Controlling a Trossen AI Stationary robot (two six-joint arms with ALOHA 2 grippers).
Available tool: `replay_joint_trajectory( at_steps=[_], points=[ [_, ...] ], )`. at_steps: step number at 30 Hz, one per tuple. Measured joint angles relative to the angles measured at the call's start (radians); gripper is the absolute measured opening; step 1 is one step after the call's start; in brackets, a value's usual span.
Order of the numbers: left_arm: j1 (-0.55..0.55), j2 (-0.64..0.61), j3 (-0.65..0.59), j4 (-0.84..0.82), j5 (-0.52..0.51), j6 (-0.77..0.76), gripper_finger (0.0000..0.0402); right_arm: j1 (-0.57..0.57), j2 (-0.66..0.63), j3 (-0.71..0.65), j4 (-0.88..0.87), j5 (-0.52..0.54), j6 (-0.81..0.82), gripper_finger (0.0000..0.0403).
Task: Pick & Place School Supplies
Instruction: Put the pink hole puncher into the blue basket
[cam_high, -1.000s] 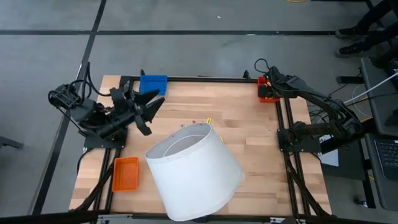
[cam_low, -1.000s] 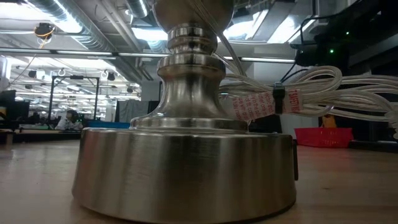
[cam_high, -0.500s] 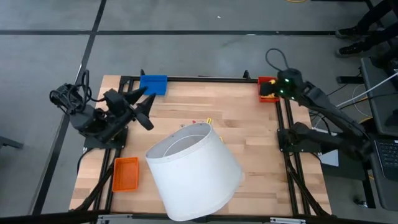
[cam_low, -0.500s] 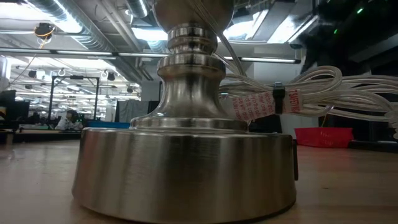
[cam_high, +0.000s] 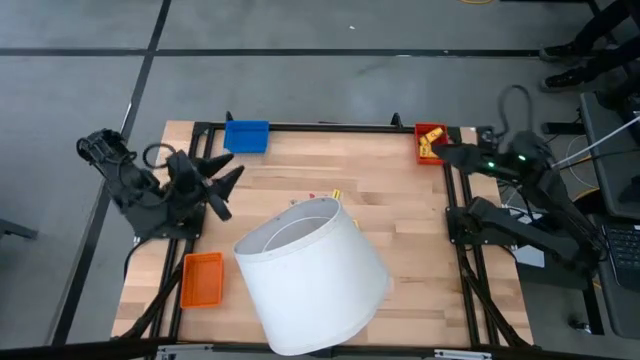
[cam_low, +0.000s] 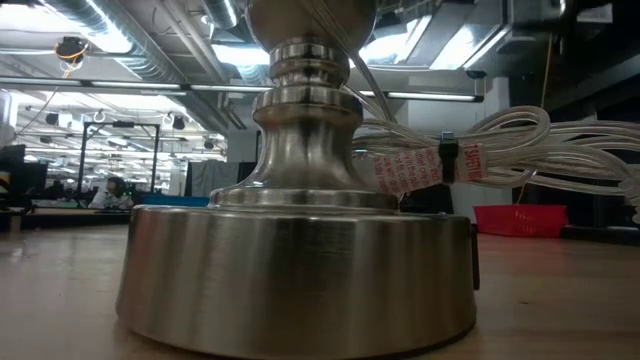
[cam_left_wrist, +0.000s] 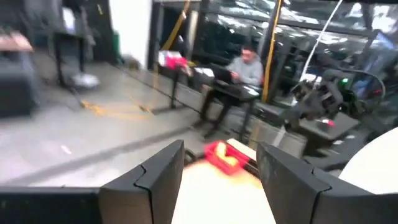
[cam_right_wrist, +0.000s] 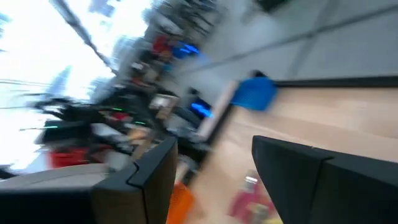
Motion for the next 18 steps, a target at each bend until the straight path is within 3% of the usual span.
replay_joint_trajectory(
  at_steps=[4, 10, 14, 18],
  points=[
    [0.14, -0.059, -0.044, -0.282, 0.187, -0.311, 0.0198, 0.03, -0.058, 0.0, 0.116, 0.008, 0.048, 0.0213],
    [0.412, -0.081, -0.086, -0.503, 0.496, -0.377, 0.0198, 0.045, -0.078, 0.0, 0.209, 0.007, 0.083, 0.0213],
    [0.555, -0.084, -0.157, -0.533, 0.651, -0.364, 0.0198, 0.053, -0.074, 0.0, 0.225, 0.004, 0.125, 0.0213],
    [0.676, -0.087, -0.297, -0.453, 0.83, -0.417, 0.0198, 0.053, -0.074, 0.0, 0.265, 0.005, 0.167, 0.0213]
  ],
)
